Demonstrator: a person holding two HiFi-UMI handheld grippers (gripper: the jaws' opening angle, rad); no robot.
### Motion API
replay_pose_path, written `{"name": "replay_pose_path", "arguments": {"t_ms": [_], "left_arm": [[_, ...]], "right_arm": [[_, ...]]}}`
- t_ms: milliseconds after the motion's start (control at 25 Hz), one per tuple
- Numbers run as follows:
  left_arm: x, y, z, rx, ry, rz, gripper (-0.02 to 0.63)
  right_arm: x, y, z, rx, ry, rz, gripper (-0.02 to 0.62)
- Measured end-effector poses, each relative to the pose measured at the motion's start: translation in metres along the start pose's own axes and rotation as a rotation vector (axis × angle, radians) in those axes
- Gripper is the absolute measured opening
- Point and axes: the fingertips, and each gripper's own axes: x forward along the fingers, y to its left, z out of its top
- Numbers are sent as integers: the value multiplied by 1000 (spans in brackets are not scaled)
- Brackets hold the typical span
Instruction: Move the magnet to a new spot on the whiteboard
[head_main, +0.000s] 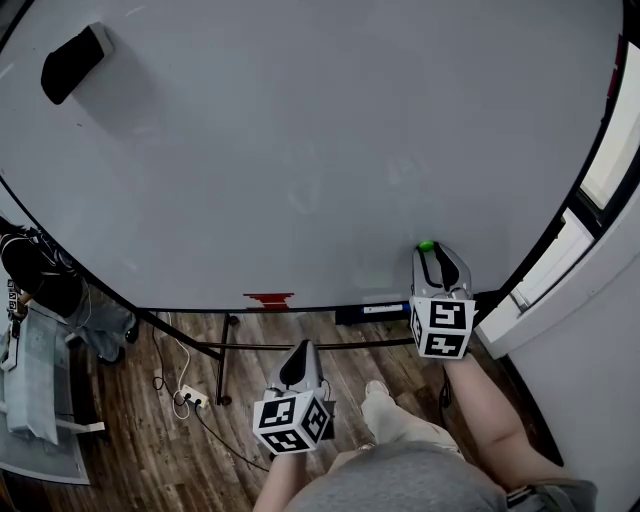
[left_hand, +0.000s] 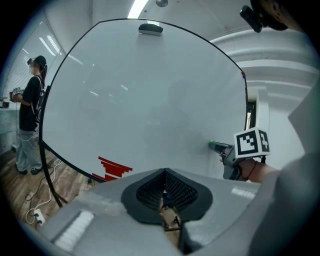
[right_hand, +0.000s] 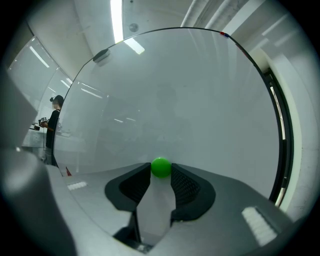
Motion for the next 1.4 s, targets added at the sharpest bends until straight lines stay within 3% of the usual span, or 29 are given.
{"name": "replay_pose_path", "arguments": {"t_ms": [680,1400], "left_arm": [[-20,5,-4,-7,-2,6,5],[-89,5,-11,-16,-49,40,5]], "right_arm": [[-13,4,4,-1,15,25,122],[-92,43,30,29,-30,97,122]]}}
